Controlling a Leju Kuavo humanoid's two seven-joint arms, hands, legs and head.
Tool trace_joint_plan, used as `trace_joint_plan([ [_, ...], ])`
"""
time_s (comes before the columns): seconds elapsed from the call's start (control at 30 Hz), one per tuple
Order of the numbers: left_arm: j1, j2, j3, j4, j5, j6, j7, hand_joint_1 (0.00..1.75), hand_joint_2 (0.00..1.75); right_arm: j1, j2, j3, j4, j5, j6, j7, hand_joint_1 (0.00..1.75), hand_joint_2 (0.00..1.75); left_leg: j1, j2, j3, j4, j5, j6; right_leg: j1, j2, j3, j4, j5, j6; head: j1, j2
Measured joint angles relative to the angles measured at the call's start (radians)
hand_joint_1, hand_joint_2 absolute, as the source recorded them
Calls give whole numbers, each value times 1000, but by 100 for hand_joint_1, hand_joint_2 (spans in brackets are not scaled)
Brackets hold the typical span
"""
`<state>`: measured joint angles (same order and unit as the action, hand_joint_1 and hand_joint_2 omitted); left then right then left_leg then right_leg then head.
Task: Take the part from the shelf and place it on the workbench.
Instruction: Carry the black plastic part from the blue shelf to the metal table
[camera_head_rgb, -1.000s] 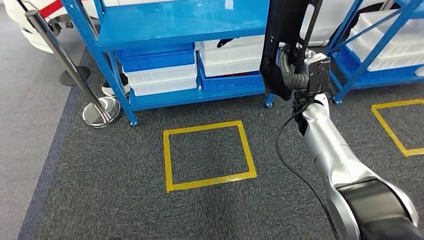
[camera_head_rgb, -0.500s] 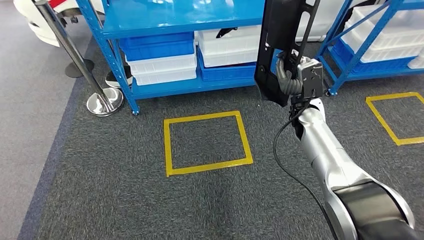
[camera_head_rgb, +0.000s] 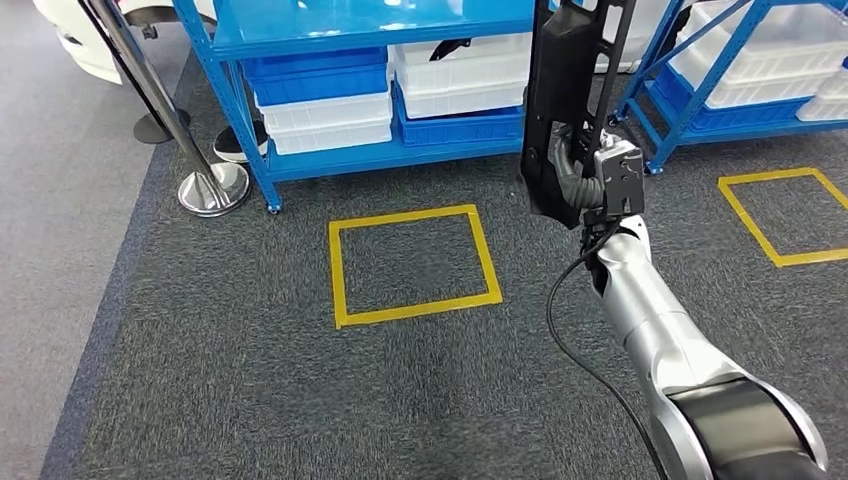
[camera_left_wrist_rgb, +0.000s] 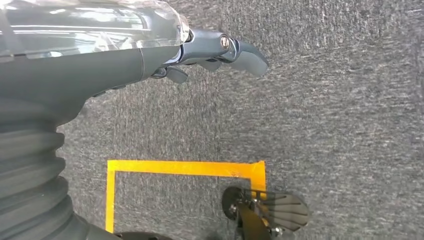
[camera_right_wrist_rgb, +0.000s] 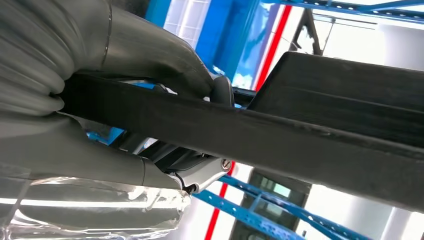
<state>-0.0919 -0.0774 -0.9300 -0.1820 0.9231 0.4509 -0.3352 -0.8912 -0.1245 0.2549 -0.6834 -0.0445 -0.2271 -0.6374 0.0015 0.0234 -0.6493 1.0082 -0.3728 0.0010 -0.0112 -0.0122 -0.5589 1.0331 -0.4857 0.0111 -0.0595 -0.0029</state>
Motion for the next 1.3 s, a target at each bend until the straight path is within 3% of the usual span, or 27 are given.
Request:
trace_joint_plan([
  [0.1, 2, -1, 0, 0, 0, -3, 0, 0, 175, 5, -3, -8, -2, 0, -1, 3, 175, 175, 4, 3, -8, 12, -5, -19, 0, 9, -5, -14, 10, -25, 0, 0],
  [0.17, 3, -1, 0, 0, 0, -4, 0, 0, 175, 8, -3, -13, -3, 0, 1, 7, 175, 175, 7, -7, -40, 93, -66, -29, -3, 17, -14, -18, 26, -38, 0, 0],
  [0.23, 5, -2, 0, 0, 0, -6, 0, 0, 175, 12, -4, -17, -3, -1, 4, 9, 175, 175, 9, -14, -90, 234, -147, -35, -1, 29, -29, -17, 38, -42, 0, 0],
  [0.27, 5, -2, 0, 0, 0, -8, 0, 0, 175, 16, -4, -18, -3, -1, 4, 10, 175, 175, 9, -14, -104, 285, -167, -36, 0, 37, -37, -15, 43, -42, 0, 0],
  [0.3, 6, -2, 0, 0, 0, -9, 0, 0, 175, 20, -4, -20, -3, -1, 5, 10, 175, 175, 9, -15, -101, 302, -168, -36, 0, 47, -43, -13, 48, -41, 0, 0],
  [0.33, 6, -2, 0, 0, 0, -10, 0, 0, 175, 23, -4, -21, -3, -2, 5, 10, 175, 175, 9, -17, -77, 275, -150, -33, 1, 58, -48, -12, 52, -39, 0, 0],
  [0.37, 6, -2, 0, 0, 0, -10, 0, 0, 175, 26, -4, -21, -3, -2, 5, 10, 175, 175, 9, -26, -34, 211, -122, -27, 2, 69, -52, -10, 55, -37, 0, 0],
  [0.43, 6, 0, 0, 1, 0, -10, 0, 0, 175, 26, -4, -22, -3, -2, 5, 11, 175, 175, 9, -65, 52, 68, -84, -11, 0, 87, -57, -9, 60, -31, 0, 0],
  [0.47, 6, 0, 0, 2, 0, -10, 0, 0, 175, 27, -4, -22, -3, -2, 5, 11, 175, 175, 8, -81, 77, 25, -76, -6, -2, 94, -59, -9, 64, -26, 0, 0],
  [0.5, 6, 0, -1, 2, 0, -12, 0, 0, 175, 27, -4, -23, -3, -2, 5, 11, 175, 175, 6, -89, 87, 6, -77, -2, -6, 102, -63, -11, 68, -19, 0, 0],
  [0.57, 6, -3, -1, 3, 0, -17, 3, 0, 175, 28, -6, -26, -3, -2, 5, 12, 175, 175, 5, -72, 90, -8, -68, 4, -10, 115, -68, -13, 76, -5, 0, 0],
  [0.63, 5, -6, -2, 3, 0, -21, 9, 0, 175, 27, -9, -32, -3, -3, 7, 13, 175, 175, 10, -47, 94, -27, -57, 16, -5, 86, -84, 13, 59, 3, 0, 0],
  [0.7, 6, -8, -3, 3, 0, -23, 15, 0, 175, 23, -11, -38, -3, -4, 9, 13, 175, 175, 11, -25, 93, -35, -50, 22, -2, 38, -133, 115, -1, 8, 1, 0],
  [0.77, 9, -9, -3, 3, 2, -24, 21, 0, 175, 22, -11, -44, -3, -4, 10, 14, 175, 175, 11, -2, 88, -33, -49, 23, -7, 22, -188, 238, -53, 16, 1, 0],
  [0.8, 10, -9, -3, 3, 3, -25, 23, 0, 175, 23, -12, -47, -3, -4, 10, 15, 175, 175, 11, 10, 86, -31, -50, 22, -9, 20, -197, 262, -55, 19, 1, 0],
  [0.83, 10, -10, -3, 3, 5, -26, 24, 0, 175, 24, -12, -50, -3, -4, 10, 16, 175, 175, 11, 22, 85, -28, -51, 21, -11, 16, -185, 246, -38, 22, 1, 0],
  [0.9, 10, -12, -3, 3, 8, -32, 24, 0, 175, 24, -12, -59, -4, -4, 10, 18, 175, 175, 11, 44, 85, -17, -58, 14, -13, -15, -112, 116, 20, 25, 1, 0],
  [0.97, 9, -13, -3, 3, 9, -39, 23, 0, 175, 23, -12, -67, -8, -3, 11, 19, 175, 175, 5, 62, 82, -5, -67, 3, -6, -48, -59, 11, 48, 16, 1, 0],
  [1.0, 8, -14, -3, 3, 10, -43, 22, 0, 175, 23, -12, -69, -10, -2, 11, 19, 175, 175, 2, 71, 82, -2, -69, -1, -3, -52, -54, -4, 47, 9, 0, 0],
  [1.07, 8, -14, -3, 3, 10, -51, 19, 0, 175, 27, -15, -75, -12, 2, 11, 19, 175, 175, 0, 90, 83, -1, -73, -10, -1, -28, -60, -4, 50, -5, 0, 0],
  [1.1, 8, -14, -3, 3, 10, -56, 19, 0, 175, 29, -16, -77, -13, 4, 11, 19, 175, 175, 2, 85, 81, 5, -80, -16, -2, -18, -61, -5, 53, -11, 0, 0],
  [1.17, 8, -14, -4, 3, 10, -62, 18, 0, 175, 31, -17, -81, -20, 9, 10, 18, 175, 175, 7, 44, 56, 67, -125, -26, -5, 2, -64, -7, 58, -22, 0, 0],
  [1.23, 11, -14, -4, 3, 10, -66, 19, 0, 175, 33, -17, -81, -26, 15, 8, 20, 175, 175, 9, -3, -4, 203, -196, -29, -4, 23, -68, -7, 61, -30, 0, 0],
  [1.27, 13, -14, -4, 3, 11, -67, 21, 0, 175, 34, -17, -81, -27, 18, 6, 22, 175, 175, 9, -11, -32, 267, -218, -28, -3, 35, -70, -7, 62, -31, 0, 0],
  [1.3, 14, -14, -4, 3, 11, -67, 23, 0, 175, 35, -17, -82, -28, 22, 4, 25, 175, 175, 9, -15, -49, 302, -222, -26, -1, 48, -70, -7, 63, -32, 0, 0],
])
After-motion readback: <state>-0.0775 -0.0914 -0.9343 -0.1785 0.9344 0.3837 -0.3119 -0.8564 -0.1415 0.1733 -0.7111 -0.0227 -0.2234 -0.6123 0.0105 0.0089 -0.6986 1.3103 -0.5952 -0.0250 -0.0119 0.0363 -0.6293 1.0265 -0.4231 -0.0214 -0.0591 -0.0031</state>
